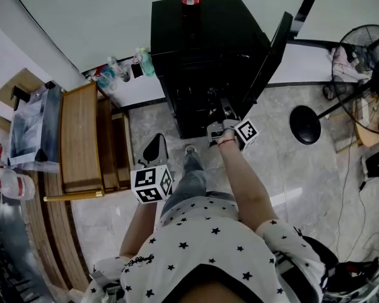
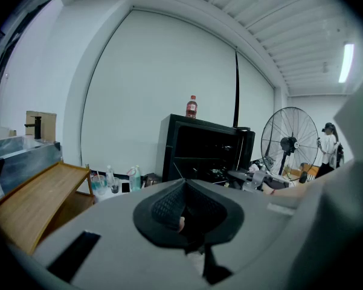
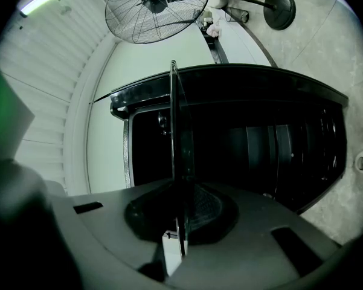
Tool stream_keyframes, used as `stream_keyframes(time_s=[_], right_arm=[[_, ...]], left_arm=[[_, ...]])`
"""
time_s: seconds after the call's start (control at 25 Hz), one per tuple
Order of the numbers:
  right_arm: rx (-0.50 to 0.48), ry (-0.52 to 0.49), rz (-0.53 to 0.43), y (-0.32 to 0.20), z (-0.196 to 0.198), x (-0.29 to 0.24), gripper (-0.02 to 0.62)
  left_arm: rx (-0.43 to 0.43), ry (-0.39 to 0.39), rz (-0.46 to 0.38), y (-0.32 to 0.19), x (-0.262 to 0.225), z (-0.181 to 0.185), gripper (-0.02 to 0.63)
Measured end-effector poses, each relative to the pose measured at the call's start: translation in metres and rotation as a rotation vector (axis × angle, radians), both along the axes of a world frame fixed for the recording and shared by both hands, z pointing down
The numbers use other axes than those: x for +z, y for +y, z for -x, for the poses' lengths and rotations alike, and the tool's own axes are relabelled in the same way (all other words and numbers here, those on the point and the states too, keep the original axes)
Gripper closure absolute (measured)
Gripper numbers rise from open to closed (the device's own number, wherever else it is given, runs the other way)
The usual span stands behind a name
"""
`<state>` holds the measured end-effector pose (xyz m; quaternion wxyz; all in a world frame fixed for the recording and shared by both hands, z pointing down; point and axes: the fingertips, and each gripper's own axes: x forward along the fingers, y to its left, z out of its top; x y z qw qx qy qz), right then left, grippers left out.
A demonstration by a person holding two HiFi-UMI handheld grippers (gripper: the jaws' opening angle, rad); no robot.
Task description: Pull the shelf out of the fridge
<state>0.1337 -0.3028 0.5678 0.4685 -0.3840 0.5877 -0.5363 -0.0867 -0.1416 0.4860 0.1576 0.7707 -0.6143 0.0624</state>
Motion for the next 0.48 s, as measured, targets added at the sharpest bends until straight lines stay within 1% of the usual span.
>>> stream_keyframes(time_s=[0.2, 0.48], right_arm=[[0.000, -0.006, 0.020, 0.0021, 0.0023, -0.0014, 0.584], [0.000, -0.003, 0.023, 0.0014, 0.0017, 0.0007, 0.586]], left_arm=[[0.000, 0.003, 0.000, 0.0002, -0.0005, 0.0008, 0.594], [-0.001, 0.005, 0.001, -0.0008, -0.0007, 0.0013, 0.594]])
